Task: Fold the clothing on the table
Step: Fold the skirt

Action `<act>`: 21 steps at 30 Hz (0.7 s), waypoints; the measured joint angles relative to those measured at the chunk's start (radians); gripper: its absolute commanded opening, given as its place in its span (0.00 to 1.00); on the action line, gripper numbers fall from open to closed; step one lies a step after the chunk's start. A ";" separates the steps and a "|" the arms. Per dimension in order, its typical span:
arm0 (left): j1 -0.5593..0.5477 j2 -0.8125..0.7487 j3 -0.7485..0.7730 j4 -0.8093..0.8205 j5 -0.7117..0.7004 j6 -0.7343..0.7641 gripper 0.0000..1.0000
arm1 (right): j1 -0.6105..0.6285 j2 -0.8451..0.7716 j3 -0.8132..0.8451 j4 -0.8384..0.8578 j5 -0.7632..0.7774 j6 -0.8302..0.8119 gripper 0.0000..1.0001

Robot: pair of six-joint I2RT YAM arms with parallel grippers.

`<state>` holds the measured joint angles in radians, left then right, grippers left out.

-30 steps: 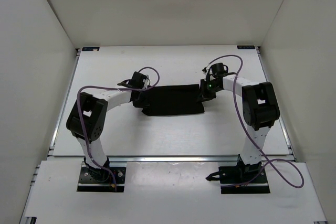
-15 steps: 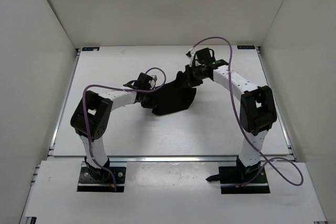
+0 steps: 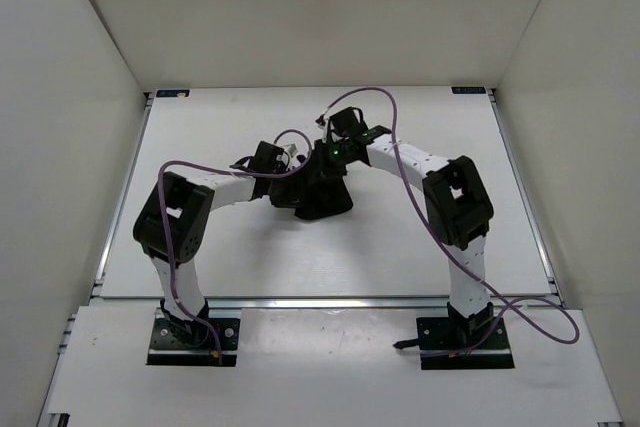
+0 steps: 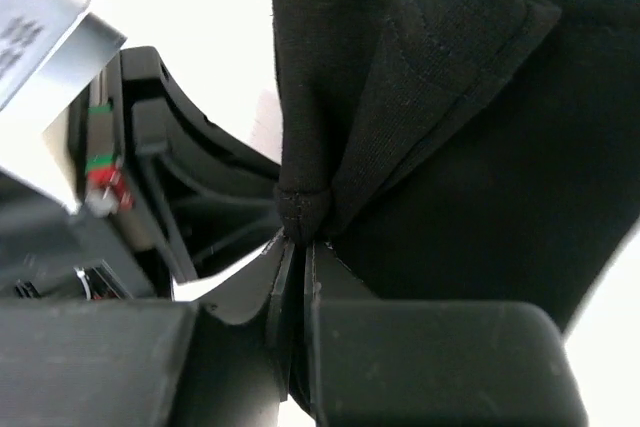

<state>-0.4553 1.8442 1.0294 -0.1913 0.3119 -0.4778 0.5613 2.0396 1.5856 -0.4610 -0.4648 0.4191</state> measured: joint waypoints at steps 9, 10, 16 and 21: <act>0.035 -0.002 -0.019 0.011 0.054 0.010 0.25 | 0.050 0.098 0.069 -0.015 0.005 0.074 0.58; 0.044 -0.005 -0.021 0.006 0.060 0.012 0.32 | 0.050 0.098 0.077 -0.032 0.025 0.065 0.59; 0.119 -0.054 -0.040 -0.018 0.129 0.029 0.72 | 0.011 0.068 0.101 -0.050 0.038 0.077 0.65; 0.198 -0.135 -0.046 -0.063 0.149 0.037 0.77 | -0.040 -0.072 0.041 -0.018 0.053 0.090 0.43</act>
<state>-0.2573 1.7092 0.9833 -0.2543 0.4606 -0.4412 0.5217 1.9671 1.6268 -0.4793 -0.4122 0.5091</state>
